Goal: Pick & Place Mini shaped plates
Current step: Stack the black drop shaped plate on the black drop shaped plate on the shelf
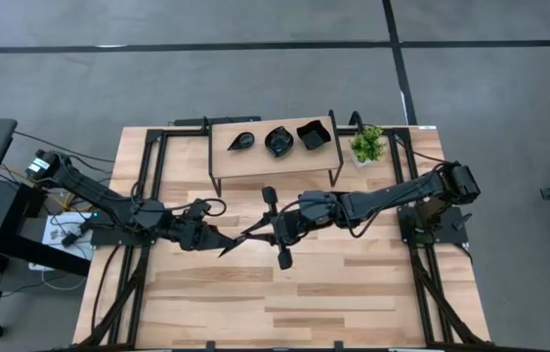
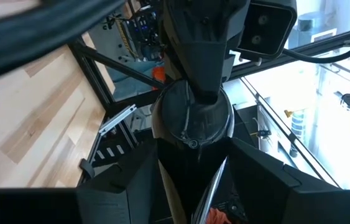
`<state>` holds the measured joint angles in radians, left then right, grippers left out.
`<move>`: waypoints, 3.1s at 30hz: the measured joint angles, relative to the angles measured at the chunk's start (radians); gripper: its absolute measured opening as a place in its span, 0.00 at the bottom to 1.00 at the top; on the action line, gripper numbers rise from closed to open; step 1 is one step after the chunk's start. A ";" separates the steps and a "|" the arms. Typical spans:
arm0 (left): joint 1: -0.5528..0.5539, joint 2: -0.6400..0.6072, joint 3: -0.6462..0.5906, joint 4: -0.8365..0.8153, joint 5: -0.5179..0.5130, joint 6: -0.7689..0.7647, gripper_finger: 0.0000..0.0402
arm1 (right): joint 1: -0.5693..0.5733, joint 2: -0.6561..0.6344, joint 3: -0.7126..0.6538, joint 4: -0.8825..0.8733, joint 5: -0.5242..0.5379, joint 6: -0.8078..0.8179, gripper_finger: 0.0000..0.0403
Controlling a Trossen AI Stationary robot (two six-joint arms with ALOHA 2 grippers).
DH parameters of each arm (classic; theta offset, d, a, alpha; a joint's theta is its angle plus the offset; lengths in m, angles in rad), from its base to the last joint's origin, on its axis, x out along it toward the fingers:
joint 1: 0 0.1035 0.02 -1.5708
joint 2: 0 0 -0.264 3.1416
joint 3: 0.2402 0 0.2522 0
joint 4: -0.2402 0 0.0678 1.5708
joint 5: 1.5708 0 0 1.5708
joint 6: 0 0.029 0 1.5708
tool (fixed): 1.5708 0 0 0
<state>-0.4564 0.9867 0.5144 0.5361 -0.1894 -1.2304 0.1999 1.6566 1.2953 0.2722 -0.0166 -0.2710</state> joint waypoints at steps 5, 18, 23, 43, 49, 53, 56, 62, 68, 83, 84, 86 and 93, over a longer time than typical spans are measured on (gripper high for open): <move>0.000 0.000 0.000 0.004 0.025 0.002 0.48 | 0.000 0.000 0.000 0.001 -0.002 0.000 0.06; 0.000 -0.001 0.000 0.080 0.039 0.003 0.54 | 0.002 0.000 0.000 -0.005 -0.009 0.000 0.06; -0.001 -0.001 0.000 0.104 0.078 -0.004 0.59 | 0.002 0.000 0.000 -0.003 -0.010 0.001 0.05; -0.003 -0.199 0.000 0.123 0.088 0.393 0.54 | 0.001 -0.033 0.000 -0.081 -0.008 0.174 0.07; -0.003 -0.245 0.000 0.119 0.086 0.615 0.52 | -0.039 -0.049 0.000 -0.118 -0.010 0.409 0.06; -0.003 -0.264 0.000 0.116 0.086 0.798 0.51 | -0.084 -0.051 0.000 -0.136 -0.010 0.618 0.06; -0.002 -0.284 0.000 0.116 0.086 0.966 0.51 | -0.120 -0.051 0.000 -0.158 -0.014 0.782 0.06; -0.002 -0.346 0.001 0.094 -0.005 1.346 0.50 | -0.188 -0.051 0.000 -0.205 -0.049 1.032 0.06; -0.002 -0.415 0.014 -0.081 -0.276 1.535 0.49 | -0.237 -0.051 0.000 -0.209 -0.068 1.141 0.06; 0.069 -0.150 0.520 -1.063 -0.433 1.561 0.47 | -0.255 -0.049 0.000 -0.209 -0.066 1.242 0.05; 0.079 -0.114 0.540 -1.093 -0.433 1.580 0.47 | -0.255 -0.049 0.000 -0.209 -0.065 1.248 0.06; 0.086 -0.051 0.568 -1.142 -0.432 1.625 0.47 | -0.255 -0.048 0.000 -0.209 -0.064 1.267 0.06; 0.070 0.054 0.608 -1.151 -0.439 1.757 0.47 | -0.253 -0.048 0.000 -0.209 -0.063 1.276 0.06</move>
<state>-0.3863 1.0406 1.1221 -0.6147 -0.6284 0.5265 -0.0536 1.6081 1.2949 0.0631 -0.0792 1.0046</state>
